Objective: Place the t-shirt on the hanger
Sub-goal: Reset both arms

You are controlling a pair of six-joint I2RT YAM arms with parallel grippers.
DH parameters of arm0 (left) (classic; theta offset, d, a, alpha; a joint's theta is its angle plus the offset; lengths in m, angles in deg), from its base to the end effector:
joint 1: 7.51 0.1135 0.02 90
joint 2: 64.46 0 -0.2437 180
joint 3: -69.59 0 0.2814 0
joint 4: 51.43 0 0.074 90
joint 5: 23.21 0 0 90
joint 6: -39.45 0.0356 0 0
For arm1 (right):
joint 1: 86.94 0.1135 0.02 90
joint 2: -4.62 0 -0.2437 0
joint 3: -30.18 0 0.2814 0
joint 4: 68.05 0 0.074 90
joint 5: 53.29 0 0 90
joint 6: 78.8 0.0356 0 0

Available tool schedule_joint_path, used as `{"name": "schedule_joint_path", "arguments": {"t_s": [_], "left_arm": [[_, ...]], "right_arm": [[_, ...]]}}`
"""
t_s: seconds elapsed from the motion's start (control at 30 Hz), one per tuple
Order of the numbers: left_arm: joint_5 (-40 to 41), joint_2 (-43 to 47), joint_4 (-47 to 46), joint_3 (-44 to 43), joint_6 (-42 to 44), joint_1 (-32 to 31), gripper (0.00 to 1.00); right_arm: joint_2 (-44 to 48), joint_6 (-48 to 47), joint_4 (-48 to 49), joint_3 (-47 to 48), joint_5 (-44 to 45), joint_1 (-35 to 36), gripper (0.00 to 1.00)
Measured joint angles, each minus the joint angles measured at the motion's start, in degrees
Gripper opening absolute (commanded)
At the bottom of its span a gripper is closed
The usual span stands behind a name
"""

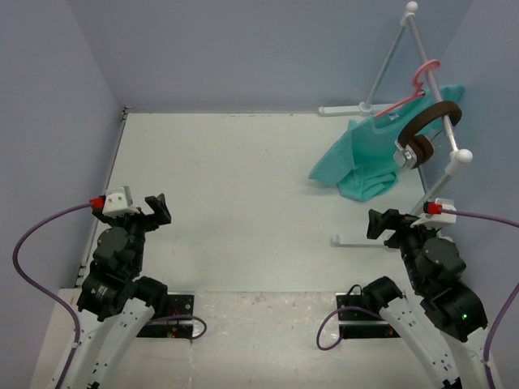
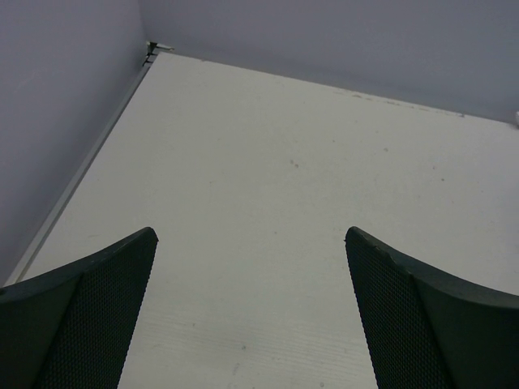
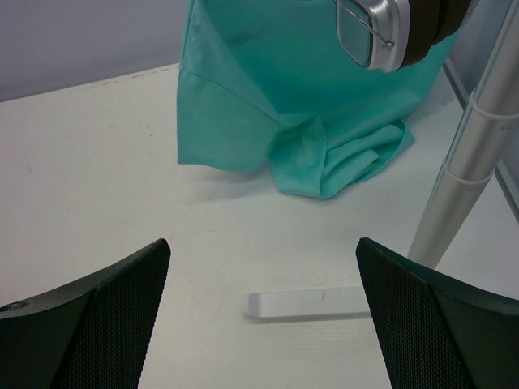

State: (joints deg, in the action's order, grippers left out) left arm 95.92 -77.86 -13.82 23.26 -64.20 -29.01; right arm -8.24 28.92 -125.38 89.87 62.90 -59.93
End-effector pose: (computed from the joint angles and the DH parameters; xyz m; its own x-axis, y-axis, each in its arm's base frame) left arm 0.1216 -0.0293 0.3144 -0.0428 -0.2047 -0.9779 -0.1455 0.9696 -0.1966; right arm 0.0776 0.0219 0.3537 -0.1610 0.2245 -0.9611 0.0295 0.9745 0.2227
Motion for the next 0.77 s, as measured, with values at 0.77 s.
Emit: {"name": "schedule_joint_path", "arguments": {"t_s": [0.77], "left_arm": [[-6.35, 0.32, -0.85, 0.15, 1.29, 0.0, 1.0]], "right_arm": [[0.0, 2.35, 0.42, -1.25, 0.39, -0.02, 0.99]]}}
